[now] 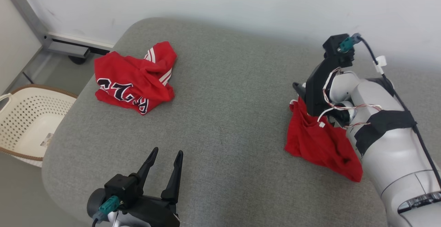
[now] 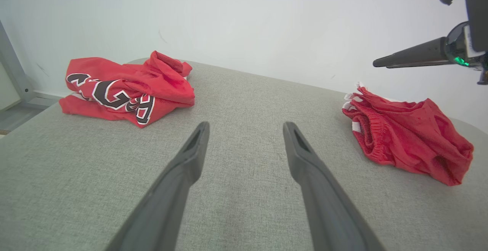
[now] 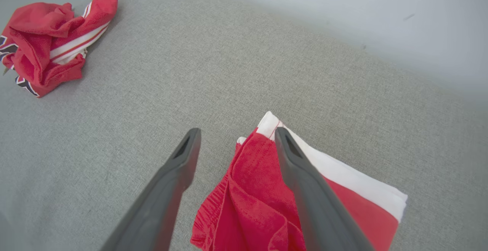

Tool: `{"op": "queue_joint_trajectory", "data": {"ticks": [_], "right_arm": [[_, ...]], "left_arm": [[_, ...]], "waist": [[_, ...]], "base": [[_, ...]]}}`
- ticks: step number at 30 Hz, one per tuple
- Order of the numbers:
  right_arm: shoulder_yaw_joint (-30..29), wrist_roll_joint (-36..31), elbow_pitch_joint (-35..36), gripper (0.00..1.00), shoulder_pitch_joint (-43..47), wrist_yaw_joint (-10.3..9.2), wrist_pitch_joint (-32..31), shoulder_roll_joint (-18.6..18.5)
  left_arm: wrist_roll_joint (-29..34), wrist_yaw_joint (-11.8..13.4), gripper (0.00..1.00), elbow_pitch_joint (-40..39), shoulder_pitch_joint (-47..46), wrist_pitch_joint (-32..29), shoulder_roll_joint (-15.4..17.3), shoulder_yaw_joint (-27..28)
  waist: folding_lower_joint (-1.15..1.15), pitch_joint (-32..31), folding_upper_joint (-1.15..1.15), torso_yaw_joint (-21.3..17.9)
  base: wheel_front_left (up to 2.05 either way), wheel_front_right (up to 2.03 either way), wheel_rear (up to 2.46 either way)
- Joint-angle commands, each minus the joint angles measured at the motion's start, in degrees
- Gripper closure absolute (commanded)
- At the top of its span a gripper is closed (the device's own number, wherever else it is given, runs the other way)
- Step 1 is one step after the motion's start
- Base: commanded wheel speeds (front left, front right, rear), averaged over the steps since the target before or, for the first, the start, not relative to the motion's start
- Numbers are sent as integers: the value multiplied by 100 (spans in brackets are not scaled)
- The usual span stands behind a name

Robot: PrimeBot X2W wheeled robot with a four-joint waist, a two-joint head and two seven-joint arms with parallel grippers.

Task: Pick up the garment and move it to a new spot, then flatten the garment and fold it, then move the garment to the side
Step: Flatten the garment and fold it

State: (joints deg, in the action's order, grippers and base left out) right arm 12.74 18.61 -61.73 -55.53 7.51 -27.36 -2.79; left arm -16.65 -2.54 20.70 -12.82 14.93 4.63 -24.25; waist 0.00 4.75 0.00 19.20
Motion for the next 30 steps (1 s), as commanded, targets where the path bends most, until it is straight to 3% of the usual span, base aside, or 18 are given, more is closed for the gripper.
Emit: {"op": "queue_joint_trajectory", "data": {"ticks": [1,9,16,17,18,19,20,21,30], "right_arm": [[-88,-48,-84,0,-133,-4,175,-22],[-844,-895,-663,0,-283,-4,1150,-162],[-1377,-1509,-916,1,77,-4,1455,-335],[-1437,-1595,-936,19,144,-4,1482,-345],[-1496,-1651,-956,52,213,-4,1472,-337],[-1549,-1733,-971,63,272,-4,1464,-336],[-1605,-1820,-974,91,318,-4,1476,-337],[-1655,-1898,-981,100,371,-4,1467,-320],[-1858,-2294,-1002,100,688,-4,1347,-90]], "left_arm": [[-8,3,0,-12,-25,41,37,28],[19,37,0,-60,70,40,77,79],[10,7,0,-155,177,41,141,111],[10,3,0,-156,189,41,149,106],[12,-1,0,-159,198,41,158,104],[12,-1,0,-163,200,41,165,100],[13,4,0,-165,195,41,164,97],[12,7,0,-169,191,41,165,97],[10,-21,0,-115,125,41,144,27]], "waist": [[0,-45,0,-87],[0,-149,0,-335],[0,-161,0,-514],[0,-167,0,-530],[0,-171,0,-550],[0,-171,0,-566],[0,-170,0,-583],[0,-168,0,-599],[0,-157,0,-592]], "base": [[0,0,0],[0,0,0],[0,0,0],[0,0,0],[0,0,0],[0,0,0],[0,0,0],[0,0,0],[0,0,0]]}}
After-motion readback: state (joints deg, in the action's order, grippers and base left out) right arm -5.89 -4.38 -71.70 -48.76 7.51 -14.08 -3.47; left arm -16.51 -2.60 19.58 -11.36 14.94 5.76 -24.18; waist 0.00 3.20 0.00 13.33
